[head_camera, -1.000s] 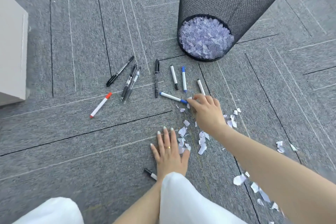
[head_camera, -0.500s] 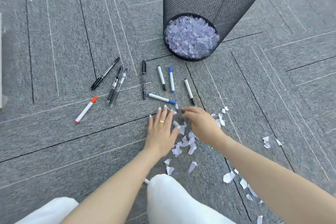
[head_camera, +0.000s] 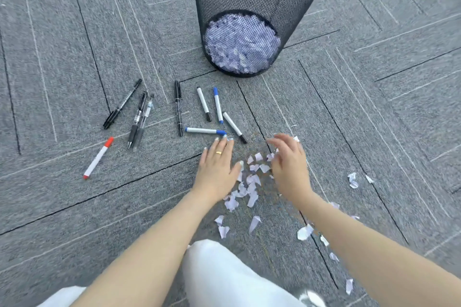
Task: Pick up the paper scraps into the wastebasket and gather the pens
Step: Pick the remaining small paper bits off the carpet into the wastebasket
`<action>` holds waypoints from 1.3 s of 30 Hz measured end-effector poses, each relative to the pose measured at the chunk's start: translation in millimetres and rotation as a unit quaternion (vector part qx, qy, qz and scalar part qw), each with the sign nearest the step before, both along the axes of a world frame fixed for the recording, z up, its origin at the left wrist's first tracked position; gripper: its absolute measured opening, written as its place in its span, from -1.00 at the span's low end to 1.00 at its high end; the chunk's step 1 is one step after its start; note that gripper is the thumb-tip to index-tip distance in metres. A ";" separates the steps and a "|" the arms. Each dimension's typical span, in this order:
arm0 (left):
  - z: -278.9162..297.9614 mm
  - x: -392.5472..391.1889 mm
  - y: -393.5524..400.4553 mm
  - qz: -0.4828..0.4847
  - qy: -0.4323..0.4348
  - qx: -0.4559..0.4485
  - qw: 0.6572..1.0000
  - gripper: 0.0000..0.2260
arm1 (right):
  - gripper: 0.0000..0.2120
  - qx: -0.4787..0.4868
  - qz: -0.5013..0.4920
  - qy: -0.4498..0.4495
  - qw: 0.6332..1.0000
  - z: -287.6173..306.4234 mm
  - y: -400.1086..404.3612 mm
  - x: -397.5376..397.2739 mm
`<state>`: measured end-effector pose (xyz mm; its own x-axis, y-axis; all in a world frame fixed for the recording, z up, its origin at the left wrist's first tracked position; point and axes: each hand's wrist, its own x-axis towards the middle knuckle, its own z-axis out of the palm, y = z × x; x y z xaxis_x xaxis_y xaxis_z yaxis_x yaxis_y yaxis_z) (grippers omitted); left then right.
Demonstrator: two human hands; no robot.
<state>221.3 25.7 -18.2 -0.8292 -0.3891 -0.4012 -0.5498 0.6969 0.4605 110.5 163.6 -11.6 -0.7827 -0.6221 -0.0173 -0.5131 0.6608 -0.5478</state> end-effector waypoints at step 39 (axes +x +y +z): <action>-0.5 -13.3 15.1 -0.185 -0.033 -0.202 0.961 -0.76 | -0.92 0.156 0.305 0.033 0.939 -22.4 -16.8 -14.4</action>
<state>208.0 40.8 -18.7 -0.9187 -0.2071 -0.3363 -0.2482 0.9651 0.0836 96.0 146.8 -34.0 -0.2882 -0.9279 -0.2367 -0.8740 0.3558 -0.3308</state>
